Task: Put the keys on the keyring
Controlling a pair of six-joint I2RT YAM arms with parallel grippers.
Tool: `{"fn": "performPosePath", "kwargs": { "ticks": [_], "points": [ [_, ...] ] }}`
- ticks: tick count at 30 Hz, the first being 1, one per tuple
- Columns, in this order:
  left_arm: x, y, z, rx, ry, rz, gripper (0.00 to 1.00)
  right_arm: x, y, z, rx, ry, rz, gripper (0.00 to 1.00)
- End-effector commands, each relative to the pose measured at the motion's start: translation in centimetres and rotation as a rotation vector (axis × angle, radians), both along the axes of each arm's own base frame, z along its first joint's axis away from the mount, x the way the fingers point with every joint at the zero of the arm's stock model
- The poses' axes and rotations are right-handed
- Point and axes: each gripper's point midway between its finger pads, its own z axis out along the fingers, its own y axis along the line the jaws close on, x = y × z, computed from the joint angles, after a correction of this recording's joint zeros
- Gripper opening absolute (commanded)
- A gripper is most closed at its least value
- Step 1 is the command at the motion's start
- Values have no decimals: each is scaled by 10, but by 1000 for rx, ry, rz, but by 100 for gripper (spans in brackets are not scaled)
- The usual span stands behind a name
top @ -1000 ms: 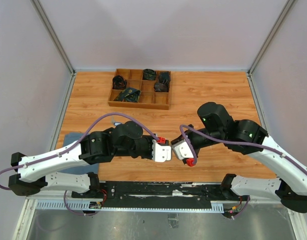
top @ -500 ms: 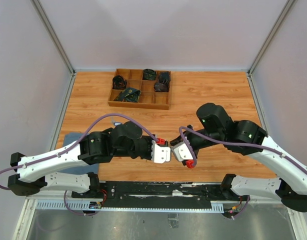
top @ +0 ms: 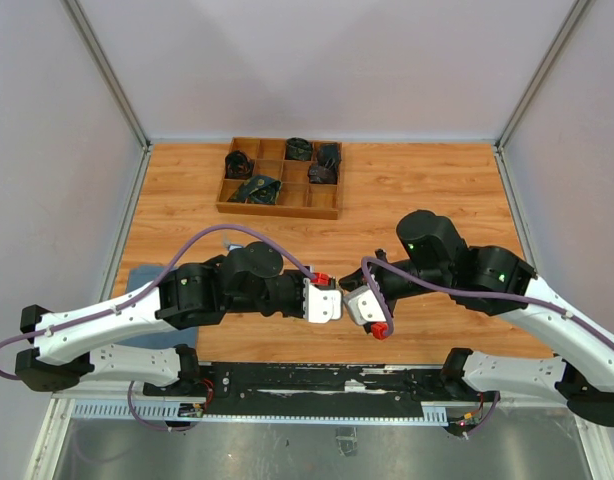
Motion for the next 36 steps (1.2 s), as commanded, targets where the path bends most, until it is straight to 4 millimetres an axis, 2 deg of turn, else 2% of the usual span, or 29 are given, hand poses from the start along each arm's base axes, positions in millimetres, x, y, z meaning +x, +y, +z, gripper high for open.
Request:
{"fn": "performPosePath", "kwargs": {
  "ticks": [1,10,23,36],
  "points": [
    [1,-5,30,-110,-26,4,0,-11,1,-6,-14,0,39,0],
    [3,-5,27,-100,-28,15,1,-23,-5,-5,-27,32,73,0],
    [4,-5,26,-97,-32,20,1,-29,-16,-7,-61,32,85,0],
    [5,-5,22,-85,-29,25,1,-18,-14,7,3,-18,25,0]
  ]
}}
